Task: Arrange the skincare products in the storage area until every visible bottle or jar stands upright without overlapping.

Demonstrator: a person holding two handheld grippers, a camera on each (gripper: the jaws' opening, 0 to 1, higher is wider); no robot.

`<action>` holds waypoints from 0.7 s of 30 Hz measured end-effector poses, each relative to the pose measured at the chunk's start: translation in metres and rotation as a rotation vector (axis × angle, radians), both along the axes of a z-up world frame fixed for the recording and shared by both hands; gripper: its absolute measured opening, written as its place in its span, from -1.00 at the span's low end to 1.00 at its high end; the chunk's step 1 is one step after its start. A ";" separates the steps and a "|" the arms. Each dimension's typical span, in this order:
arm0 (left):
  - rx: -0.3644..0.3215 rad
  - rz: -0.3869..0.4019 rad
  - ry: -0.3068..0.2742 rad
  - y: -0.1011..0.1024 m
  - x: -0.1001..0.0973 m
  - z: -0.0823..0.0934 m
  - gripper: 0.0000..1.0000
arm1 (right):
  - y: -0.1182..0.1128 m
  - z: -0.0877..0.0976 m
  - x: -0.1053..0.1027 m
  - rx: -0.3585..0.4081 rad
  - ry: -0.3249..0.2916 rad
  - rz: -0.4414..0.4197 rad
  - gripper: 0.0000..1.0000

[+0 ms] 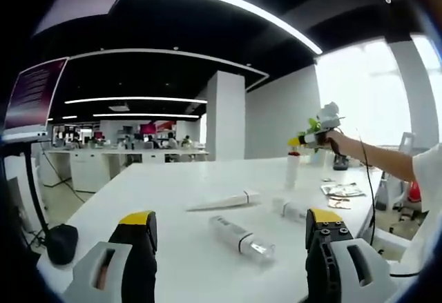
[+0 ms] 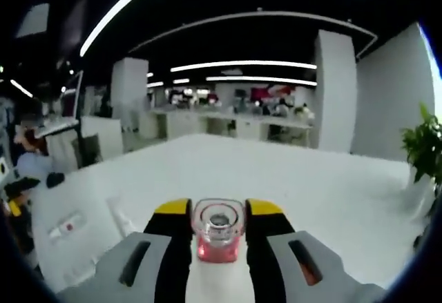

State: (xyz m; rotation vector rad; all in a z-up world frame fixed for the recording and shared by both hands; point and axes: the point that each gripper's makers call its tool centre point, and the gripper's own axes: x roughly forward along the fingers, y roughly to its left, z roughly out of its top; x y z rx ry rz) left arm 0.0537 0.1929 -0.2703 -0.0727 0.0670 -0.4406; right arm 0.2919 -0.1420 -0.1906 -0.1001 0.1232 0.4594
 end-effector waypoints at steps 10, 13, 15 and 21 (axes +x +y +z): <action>0.001 -0.003 0.002 -0.002 0.000 -0.002 0.83 | -0.002 0.003 -0.005 -0.013 -0.140 0.011 -0.18; 0.002 -0.005 0.002 -0.003 0.000 -0.001 0.83 | -0.003 0.001 -0.006 0.027 -0.128 0.011 0.10; 0.000 -0.005 0.000 -0.003 -0.001 -0.001 0.83 | -0.003 -0.003 -0.008 0.037 -0.122 0.013 0.13; 0.003 -0.003 0.001 -0.002 -0.001 -0.001 0.83 | 0.007 -0.005 -0.014 0.068 -0.251 0.038 0.76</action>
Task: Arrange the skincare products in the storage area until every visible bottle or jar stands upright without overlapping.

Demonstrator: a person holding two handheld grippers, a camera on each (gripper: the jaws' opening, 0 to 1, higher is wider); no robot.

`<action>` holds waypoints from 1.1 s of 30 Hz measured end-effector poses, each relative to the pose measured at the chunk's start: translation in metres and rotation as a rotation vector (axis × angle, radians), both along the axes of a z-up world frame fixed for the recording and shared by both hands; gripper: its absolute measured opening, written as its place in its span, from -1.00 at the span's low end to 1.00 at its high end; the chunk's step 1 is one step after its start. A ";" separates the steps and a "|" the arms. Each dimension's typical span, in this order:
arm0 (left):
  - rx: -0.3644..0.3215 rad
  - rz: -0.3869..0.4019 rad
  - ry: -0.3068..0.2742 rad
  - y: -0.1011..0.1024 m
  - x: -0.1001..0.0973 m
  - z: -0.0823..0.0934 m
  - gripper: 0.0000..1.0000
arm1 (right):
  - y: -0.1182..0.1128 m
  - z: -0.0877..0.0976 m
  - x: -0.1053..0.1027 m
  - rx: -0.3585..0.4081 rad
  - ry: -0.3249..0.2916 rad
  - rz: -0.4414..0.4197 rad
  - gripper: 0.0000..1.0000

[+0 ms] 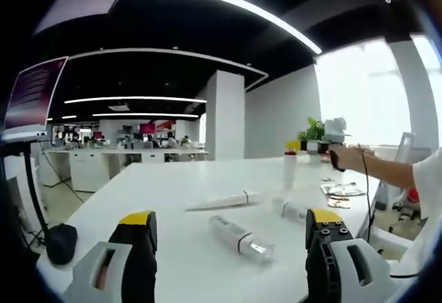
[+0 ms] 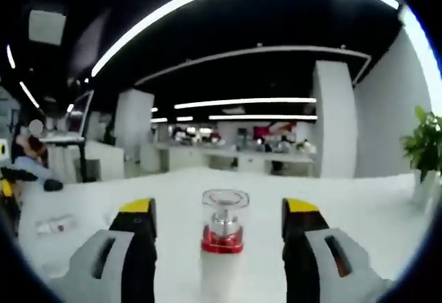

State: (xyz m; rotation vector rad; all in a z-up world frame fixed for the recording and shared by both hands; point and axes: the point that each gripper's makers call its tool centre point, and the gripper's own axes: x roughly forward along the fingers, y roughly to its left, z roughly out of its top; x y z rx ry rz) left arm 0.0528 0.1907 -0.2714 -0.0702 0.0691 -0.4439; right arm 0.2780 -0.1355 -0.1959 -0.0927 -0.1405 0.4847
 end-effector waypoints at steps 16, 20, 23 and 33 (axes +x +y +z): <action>-0.005 0.000 0.005 0.000 0.002 -0.002 0.83 | 0.010 -0.057 -0.001 -0.007 0.140 0.027 0.98; -0.004 0.000 0.004 -0.001 0.001 -0.002 0.83 | 0.013 -0.072 -0.002 0.012 0.217 0.042 0.95; -0.001 -0.003 0.004 -0.002 0.001 -0.002 0.83 | 0.014 -0.081 -0.001 -0.009 0.222 0.039 0.87; 0.007 -0.011 0.008 -0.006 0.002 -0.004 0.83 | 0.018 -0.097 -0.004 -0.030 0.252 0.033 0.50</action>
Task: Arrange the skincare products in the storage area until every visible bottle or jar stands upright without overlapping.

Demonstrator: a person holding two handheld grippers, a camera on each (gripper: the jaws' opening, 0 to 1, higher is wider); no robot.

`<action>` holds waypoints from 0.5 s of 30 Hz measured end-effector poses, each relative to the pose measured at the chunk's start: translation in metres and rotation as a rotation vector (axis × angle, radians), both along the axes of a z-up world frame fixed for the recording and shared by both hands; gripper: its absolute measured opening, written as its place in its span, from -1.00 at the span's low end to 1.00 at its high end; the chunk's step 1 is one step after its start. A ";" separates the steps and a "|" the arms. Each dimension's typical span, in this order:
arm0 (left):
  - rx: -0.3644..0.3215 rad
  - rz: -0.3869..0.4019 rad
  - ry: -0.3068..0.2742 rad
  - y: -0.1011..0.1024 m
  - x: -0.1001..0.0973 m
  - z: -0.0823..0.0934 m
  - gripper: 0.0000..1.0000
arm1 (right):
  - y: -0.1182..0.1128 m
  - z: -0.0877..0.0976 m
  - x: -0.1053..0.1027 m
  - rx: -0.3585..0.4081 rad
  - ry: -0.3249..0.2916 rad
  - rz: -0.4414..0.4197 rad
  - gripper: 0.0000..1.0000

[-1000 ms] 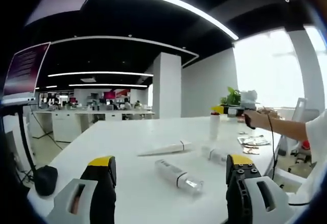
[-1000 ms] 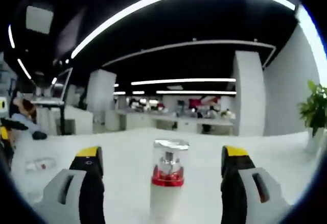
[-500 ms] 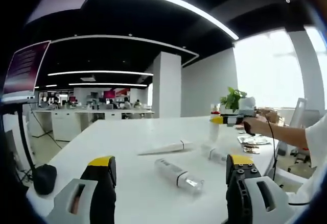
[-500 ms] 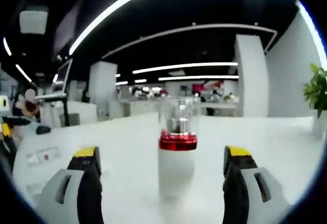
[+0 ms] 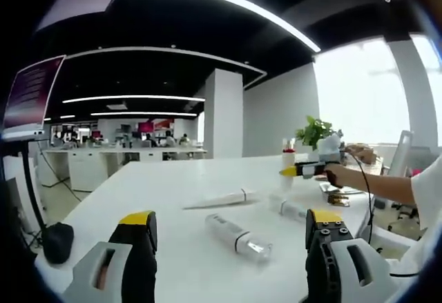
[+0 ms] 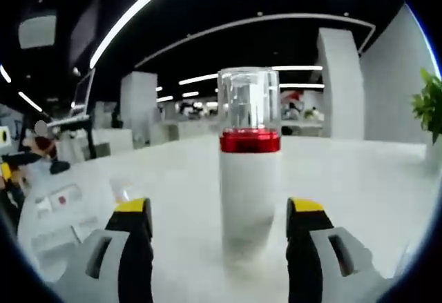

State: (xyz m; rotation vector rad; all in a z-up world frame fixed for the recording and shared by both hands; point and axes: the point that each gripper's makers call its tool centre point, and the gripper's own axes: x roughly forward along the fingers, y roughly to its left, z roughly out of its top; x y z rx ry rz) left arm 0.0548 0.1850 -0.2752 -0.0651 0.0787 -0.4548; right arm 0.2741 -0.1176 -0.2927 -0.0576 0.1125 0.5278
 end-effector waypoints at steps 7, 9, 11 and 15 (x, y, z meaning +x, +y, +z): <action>0.001 -0.001 0.002 0.001 0.002 0.000 0.83 | -0.002 -0.008 -0.004 0.007 0.029 -0.031 0.15; 0.000 -0.001 0.003 0.001 0.002 -0.001 0.83 | -0.004 -0.010 -0.006 0.006 0.032 -0.035 -0.01; -0.001 -0.001 0.003 0.001 0.003 -0.001 0.83 | -0.005 -0.011 -0.007 0.003 0.034 -0.047 -0.12; 0.001 -0.007 0.007 -0.002 0.004 -0.002 0.83 | -0.013 -0.010 -0.002 -0.001 0.032 -0.070 -0.25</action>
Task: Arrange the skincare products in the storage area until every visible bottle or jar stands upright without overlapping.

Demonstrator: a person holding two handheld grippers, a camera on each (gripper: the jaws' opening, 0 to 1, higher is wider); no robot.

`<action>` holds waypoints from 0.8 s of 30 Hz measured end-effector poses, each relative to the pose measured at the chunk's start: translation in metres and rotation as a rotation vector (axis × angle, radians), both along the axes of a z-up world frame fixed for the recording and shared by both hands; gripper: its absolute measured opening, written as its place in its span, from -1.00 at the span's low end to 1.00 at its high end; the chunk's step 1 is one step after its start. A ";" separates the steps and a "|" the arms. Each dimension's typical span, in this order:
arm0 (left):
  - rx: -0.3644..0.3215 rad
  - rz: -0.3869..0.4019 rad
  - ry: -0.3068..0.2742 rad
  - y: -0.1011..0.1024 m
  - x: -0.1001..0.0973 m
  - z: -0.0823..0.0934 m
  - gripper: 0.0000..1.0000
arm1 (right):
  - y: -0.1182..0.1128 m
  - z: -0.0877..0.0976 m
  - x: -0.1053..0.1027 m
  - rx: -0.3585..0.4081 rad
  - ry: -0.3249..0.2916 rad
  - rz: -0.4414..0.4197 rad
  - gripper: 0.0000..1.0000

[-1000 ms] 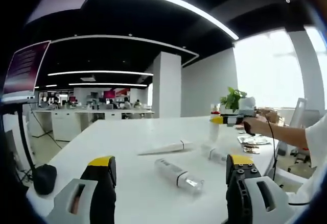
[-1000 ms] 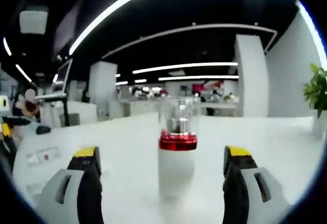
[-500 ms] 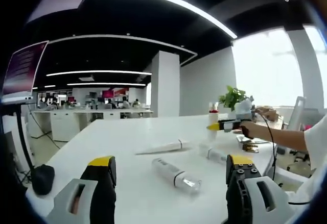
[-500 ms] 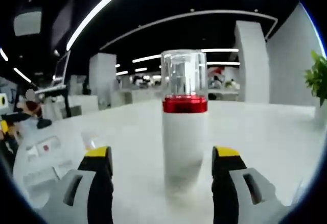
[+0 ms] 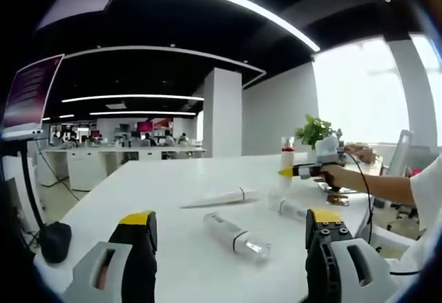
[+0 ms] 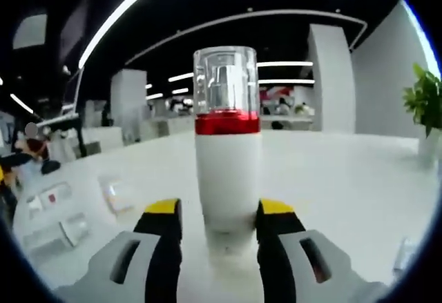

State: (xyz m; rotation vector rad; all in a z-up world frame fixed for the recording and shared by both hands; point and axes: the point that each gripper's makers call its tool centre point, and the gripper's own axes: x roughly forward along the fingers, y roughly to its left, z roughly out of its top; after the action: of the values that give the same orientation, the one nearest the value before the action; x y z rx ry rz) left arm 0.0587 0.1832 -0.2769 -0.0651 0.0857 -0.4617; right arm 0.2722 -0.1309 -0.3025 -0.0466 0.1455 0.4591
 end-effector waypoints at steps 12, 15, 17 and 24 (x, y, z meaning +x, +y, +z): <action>-0.002 -0.006 0.003 -0.002 0.000 0.000 0.83 | -0.008 -0.001 0.002 -0.021 -0.006 -0.038 -0.44; -0.003 -0.003 0.004 -0.001 0.000 -0.001 0.83 | -0.009 -0.001 0.004 -0.028 -0.018 -0.059 -0.44; -0.004 -0.001 0.003 0.000 0.000 -0.001 0.83 | -0.011 0.000 0.007 -0.024 -0.021 -0.072 -0.44; -0.006 0.000 -0.003 0.000 0.000 0.001 0.83 | -0.016 0.000 0.015 -0.024 -0.022 -0.123 -0.45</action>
State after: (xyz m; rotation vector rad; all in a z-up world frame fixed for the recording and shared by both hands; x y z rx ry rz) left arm 0.0582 0.1837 -0.2756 -0.0705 0.0817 -0.4620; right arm 0.2874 -0.1465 -0.3025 -0.0663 0.1315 0.3340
